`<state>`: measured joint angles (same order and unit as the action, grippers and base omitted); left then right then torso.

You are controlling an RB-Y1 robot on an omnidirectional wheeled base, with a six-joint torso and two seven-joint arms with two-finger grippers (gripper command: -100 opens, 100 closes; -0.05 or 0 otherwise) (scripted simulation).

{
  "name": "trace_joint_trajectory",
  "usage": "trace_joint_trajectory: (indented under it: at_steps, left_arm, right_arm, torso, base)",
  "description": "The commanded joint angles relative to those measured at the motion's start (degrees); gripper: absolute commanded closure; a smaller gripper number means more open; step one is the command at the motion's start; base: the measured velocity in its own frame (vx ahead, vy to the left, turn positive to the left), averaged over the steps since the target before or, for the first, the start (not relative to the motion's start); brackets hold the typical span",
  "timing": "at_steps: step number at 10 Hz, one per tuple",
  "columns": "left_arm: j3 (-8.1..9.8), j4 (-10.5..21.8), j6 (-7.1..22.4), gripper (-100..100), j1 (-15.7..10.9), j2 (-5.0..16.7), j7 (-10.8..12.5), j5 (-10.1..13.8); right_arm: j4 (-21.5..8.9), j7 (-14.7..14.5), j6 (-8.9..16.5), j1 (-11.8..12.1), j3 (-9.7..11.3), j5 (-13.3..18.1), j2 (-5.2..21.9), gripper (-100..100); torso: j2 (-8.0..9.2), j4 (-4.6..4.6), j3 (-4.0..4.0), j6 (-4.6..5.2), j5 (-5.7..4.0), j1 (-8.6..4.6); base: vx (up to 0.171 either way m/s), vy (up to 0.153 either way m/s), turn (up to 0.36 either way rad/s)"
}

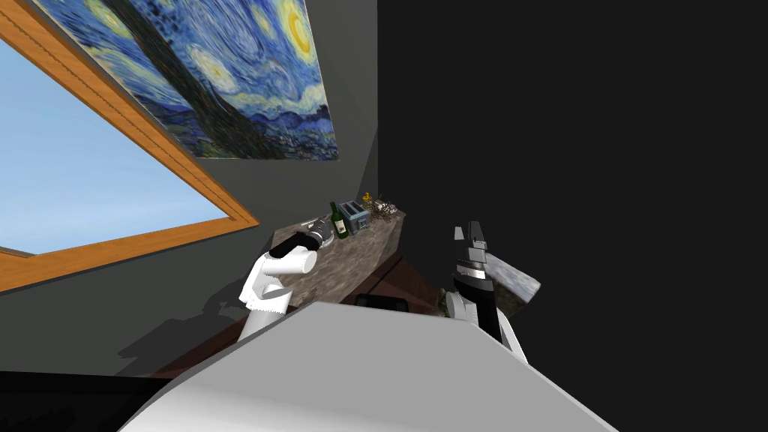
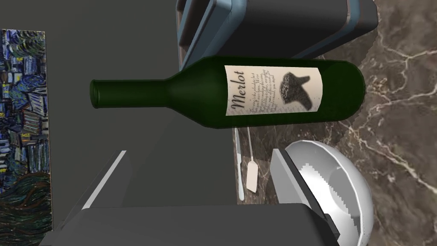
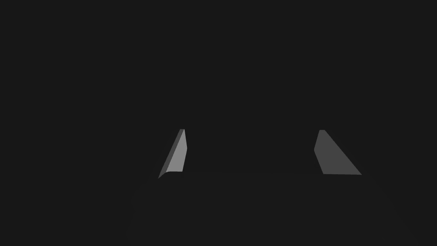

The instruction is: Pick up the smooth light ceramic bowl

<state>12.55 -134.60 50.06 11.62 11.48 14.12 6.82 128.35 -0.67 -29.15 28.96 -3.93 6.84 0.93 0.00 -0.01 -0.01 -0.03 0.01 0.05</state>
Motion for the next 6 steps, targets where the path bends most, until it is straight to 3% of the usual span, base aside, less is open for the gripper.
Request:
trace_joint_trajectory:
  at_steps: [1, 3, 6]
  left_arm:
    - [0.72, 0.08, 2.86, -100, -0.45, 0.38, -0.24, 0.69]
    - [0.72, 0.08, 4.57, -100, -0.45, 0.38, -0.24, 0.69]
    - [1.82, 0.57, 9.73, -100, -1.23, 0.86, -0.88, 1.64]
  right_arm:
    - [0.0, 0.0, 0.0, 0.0, 0.0, 0.0, 0.0, 0]
    - [0.0, 0.0, 0.0, 0.0, 0.0, 0.0, 0.0, 0]
    - [0.0, 0.0, 0.0, 0.0, 0.0, 0.0, 0.0, 0]
  torso:
    - [0.0, 0.0, 0.0, 0.0, 0.0, 0.0]
    - [-0.01, 0.0, -0.01, 0.0, 0.01, 0.03]
    - [-0.01, 0.0, 0.0, 0.0, 0.01, 0.05]
  base:
    - [0.015, 0.012, -0.025]
    - [0.009, 0.01, -0.005]
    - [0.013, 0.019, -0.019]
